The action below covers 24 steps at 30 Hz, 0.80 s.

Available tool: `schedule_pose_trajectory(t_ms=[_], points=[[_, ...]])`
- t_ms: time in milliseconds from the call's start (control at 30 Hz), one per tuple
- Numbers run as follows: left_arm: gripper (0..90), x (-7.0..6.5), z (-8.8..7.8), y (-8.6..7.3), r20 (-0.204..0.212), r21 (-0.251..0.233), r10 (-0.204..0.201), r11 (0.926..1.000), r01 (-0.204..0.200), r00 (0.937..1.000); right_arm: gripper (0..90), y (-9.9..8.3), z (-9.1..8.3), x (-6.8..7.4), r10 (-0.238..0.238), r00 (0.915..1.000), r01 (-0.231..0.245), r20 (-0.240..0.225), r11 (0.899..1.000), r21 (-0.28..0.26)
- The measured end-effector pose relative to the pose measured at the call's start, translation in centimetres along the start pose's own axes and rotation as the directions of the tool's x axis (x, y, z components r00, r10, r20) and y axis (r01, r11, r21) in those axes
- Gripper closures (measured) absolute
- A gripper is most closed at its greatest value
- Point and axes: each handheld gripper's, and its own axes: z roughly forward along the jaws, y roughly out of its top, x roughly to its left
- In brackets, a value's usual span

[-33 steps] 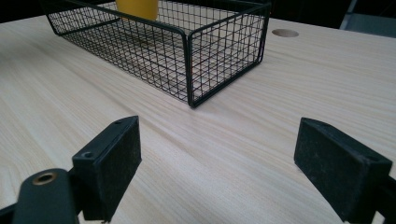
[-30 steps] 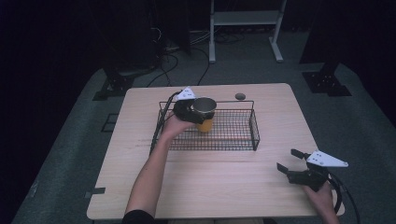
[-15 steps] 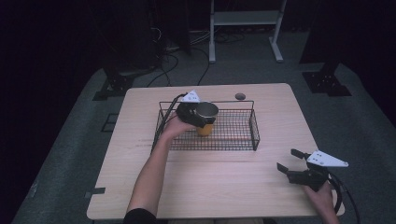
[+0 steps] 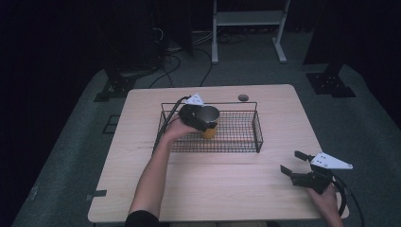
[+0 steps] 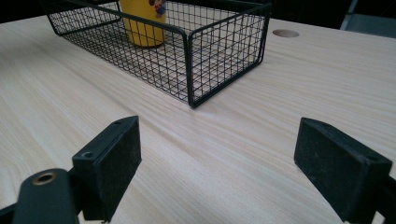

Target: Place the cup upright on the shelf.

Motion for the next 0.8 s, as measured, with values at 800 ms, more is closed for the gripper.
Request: schedule_pose_trajectory(t_ms=[800], points=[[0.4,-0.29,-0.7,0.51,-0.036,-0.027,0.007,0.9996,-0.008,0.9993,13.8,0.0,0.0,-0.02,0.0,1.0,0.0,-0.002,1.0,-0.001]])
